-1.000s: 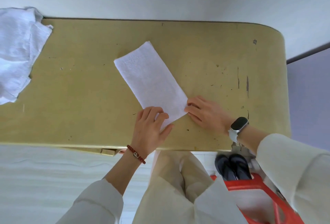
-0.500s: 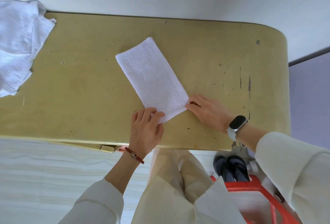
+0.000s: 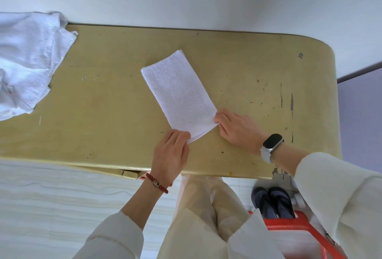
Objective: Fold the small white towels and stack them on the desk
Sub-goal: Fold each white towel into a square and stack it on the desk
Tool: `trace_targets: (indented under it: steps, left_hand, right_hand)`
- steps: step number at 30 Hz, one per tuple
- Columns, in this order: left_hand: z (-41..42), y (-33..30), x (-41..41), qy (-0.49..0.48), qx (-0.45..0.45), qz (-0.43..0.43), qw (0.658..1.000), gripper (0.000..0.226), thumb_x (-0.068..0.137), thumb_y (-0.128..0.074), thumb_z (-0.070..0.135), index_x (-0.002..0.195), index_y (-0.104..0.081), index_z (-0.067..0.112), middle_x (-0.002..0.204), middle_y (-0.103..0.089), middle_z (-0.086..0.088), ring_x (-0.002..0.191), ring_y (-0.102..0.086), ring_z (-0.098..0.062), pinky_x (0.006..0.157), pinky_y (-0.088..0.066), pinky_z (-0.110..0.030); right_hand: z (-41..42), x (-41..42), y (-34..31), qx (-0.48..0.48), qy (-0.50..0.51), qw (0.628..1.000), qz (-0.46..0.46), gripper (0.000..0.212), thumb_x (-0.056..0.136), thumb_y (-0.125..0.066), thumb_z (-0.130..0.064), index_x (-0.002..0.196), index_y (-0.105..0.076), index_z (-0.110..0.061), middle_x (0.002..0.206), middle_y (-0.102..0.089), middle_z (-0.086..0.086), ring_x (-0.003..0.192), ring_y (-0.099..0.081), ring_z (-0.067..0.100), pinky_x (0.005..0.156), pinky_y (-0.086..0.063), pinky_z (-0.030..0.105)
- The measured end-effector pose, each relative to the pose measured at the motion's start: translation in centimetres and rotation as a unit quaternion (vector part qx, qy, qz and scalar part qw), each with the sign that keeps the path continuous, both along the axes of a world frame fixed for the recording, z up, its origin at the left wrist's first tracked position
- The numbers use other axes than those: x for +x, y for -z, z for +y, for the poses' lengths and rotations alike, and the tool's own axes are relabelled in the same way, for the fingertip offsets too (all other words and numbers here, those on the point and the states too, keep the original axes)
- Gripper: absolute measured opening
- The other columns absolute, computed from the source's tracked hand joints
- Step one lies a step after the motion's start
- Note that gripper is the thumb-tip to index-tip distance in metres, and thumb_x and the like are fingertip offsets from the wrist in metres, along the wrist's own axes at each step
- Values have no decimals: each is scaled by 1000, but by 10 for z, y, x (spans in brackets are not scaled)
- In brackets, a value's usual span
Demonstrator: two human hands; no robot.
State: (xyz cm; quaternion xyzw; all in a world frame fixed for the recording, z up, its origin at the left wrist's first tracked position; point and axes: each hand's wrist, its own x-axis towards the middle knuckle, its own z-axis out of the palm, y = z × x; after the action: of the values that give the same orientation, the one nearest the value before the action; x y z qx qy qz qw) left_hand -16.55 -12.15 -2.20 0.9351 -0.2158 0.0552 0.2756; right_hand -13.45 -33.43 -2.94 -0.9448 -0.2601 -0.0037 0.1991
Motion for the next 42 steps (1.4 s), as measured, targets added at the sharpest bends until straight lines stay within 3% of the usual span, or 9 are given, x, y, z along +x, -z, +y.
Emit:
trace_targets:
  steps: [4,8,13,19,24,29,33,37,42]
  left_hand:
    - [7,-10,6,6,-22,-4,1000,19,79,-37,4,88,-45,19,94,-47,4,76,-46,-12,39,-40,-23]
    - [13,-29,19,-9,-54,-20,998,20,81,-41,6,92,-51,19,97,-47,5,69,-54,-13,42,-46,-27]
    - [20,-48,39,13,-45,-29,998,16,83,-54,24,98,-51,20,102,-47,6,71,-63,-17,45,-52,-30]
    - [26,-60,52,8,-49,-63,997,7,86,-53,17,91,-52,21,94,-63,4,80,-57,-9,53,-53,-31]
    - [30,-60,48,11,-34,-55,998,6,86,-51,19,91,-51,23,90,-71,0,85,-57,-8,50,-54,-30]
    - [30,-61,39,-15,-11,-52,998,11,86,-50,23,96,-52,22,81,-70,5,81,-55,-6,45,-51,-25]
    - [30,-49,22,13,43,-58,997,13,87,-53,21,88,-65,19,77,-67,9,83,-55,-7,53,-47,-21]
    - [26,-36,-4,61,48,20,997,17,84,-50,24,78,-64,16,81,-68,6,87,-60,-11,74,-43,-20]
    - [25,-36,-12,30,27,207,978,36,86,-36,43,89,-61,16,78,-68,6,66,-63,-14,59,-48,-24]
  right_hand:
    - [3,1,-16,35,-2,998,50,20,80,-31,-12,97,-42,-15,83,-61,9,42,-24,14,39,-10,12]
    - [3,14,-31,13,-39,999,33,22,80,-32,-10,99,-41,-18,90,-56,13,41,-38,22,33,-33,24]
    - [5,31,-54,45,-35,998,12,20,83,-33,-10,102,-42,-13,93,-57,13,44,-39,22,34,-36,29]
    - [7,44,-68,78,-39,995,-48,5,87,-37,-12,88,-42,-13,74,-60,7,48,-47,23,38,-37,26]
    - [5,43,-72,28,-47,995,-82,18,86,-40,-13,79,-57,-9,58,-57,1,44,-49,20,35,-40,27]
    - [3,34,-71,26,-63,996,-58,17,87,-40,-16,93,-54,-9,61,-60,0,50,-53,19,36,-42,27]
    - [-2,15,-60,-6,-89,996,-26,23,87,-41,-19,90,-63,-12,75,-65,0,64,-59,19,53,-49,28]
    - [-7,-8,-51,-51,-132,989,50,11,83,-44,-18,79,-54,-16,94,-67,1,95,-64,22,75,-53,31]
    - [-7,-18,-52,-83,-123,967,206,19,94,-39,-18,98,-57,-14,108,-63,1,99,-57,20,86,-46,31]
